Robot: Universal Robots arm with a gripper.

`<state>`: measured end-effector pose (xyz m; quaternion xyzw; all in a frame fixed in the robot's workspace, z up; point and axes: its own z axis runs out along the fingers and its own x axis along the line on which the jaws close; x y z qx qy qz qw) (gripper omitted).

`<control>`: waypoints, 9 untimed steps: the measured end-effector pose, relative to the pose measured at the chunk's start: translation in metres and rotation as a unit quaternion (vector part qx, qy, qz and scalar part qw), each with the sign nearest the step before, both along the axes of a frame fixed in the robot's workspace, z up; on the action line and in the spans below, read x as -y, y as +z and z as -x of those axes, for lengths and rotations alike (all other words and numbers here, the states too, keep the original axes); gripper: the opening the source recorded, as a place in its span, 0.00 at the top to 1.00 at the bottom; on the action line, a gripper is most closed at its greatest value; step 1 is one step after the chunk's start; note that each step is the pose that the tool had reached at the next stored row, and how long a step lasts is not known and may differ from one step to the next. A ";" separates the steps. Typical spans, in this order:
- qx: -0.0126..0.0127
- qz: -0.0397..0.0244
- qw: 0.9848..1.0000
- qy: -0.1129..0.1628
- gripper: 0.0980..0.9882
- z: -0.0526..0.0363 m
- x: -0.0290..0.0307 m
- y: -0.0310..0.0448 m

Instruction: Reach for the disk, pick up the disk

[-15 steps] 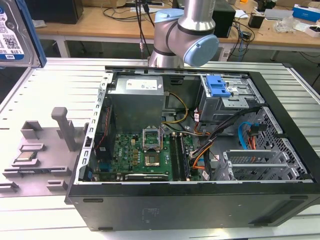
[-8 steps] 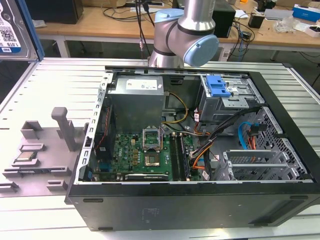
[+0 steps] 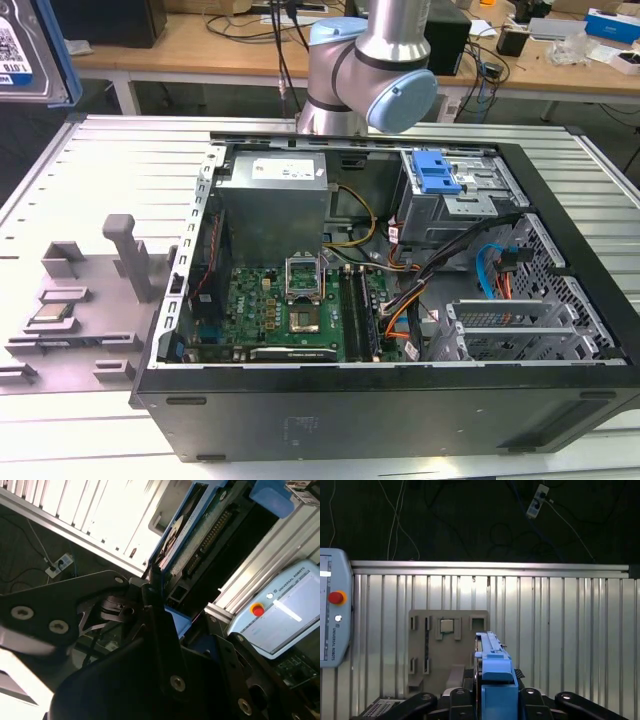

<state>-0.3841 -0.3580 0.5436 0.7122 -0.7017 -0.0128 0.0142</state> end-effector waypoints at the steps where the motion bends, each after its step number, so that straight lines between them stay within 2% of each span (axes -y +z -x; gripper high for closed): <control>1: 0.000 0.000 1.000 0.000 0.70 0.0000 0.0000 0.0009; 7: 0.000 0.000 1.000 0.000 0.70 -0.0005 0.0000 0.0016; 9: 0.000 0.000 1.000 0.000 0.70 -0.0049 0.0000 0.0016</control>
